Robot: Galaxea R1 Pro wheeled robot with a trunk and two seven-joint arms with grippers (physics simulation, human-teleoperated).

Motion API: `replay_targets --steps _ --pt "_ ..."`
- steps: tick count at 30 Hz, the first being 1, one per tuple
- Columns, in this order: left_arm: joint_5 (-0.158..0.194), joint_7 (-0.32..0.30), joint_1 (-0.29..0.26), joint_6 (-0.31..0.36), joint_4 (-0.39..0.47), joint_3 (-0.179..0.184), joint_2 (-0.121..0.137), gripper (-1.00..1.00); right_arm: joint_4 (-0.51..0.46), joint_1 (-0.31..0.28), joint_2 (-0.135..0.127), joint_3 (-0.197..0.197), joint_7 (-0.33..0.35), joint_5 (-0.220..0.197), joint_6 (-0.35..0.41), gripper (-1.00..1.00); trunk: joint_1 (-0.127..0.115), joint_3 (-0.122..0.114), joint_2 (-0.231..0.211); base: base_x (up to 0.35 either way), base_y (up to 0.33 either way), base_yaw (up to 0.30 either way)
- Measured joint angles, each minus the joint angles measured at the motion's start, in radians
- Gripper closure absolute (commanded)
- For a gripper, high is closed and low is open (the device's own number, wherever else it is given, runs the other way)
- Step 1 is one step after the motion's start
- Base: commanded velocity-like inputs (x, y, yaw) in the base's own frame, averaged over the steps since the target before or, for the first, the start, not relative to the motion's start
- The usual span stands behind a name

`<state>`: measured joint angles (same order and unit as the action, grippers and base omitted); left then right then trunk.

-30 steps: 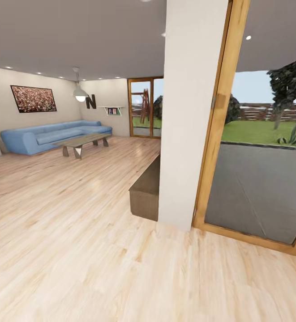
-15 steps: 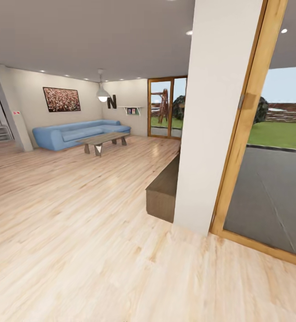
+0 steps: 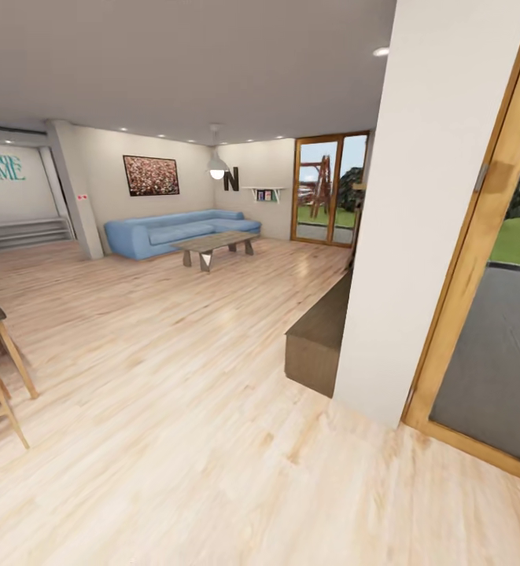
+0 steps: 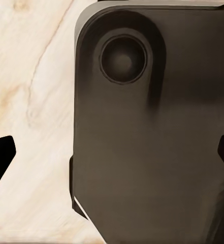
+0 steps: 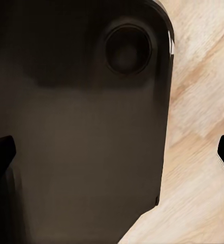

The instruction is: In the kitchen, take the popcorn bag from the countertop, put it into the microwave, and heat it until the popcorn is cooked so the cooked popcorn ends up inside the bag.

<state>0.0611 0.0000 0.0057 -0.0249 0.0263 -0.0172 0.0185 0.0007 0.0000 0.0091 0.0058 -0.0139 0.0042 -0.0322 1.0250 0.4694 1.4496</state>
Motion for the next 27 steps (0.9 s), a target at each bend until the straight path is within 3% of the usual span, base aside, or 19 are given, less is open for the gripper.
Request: replay_targets --steps 18,27 --pt "0.002 0.0 0.0 0.0 0.0 -0.001 0.0 -1.0 -0.001 0.0 -0.008 0.001 -0.001 -0.004 0.004 -1.0 0.0 0.0 0.0 0.0 0.0 0.277" --pt "0.005 -0.001 0.0 0.0 0.012 -0.004 -0.014 -1.0 -0.001 0.0 -0.007 -0.007 -0.003 -0.008 0.002 -1.0 0.0 0.0 0.0 0.0 0.0 0.276"
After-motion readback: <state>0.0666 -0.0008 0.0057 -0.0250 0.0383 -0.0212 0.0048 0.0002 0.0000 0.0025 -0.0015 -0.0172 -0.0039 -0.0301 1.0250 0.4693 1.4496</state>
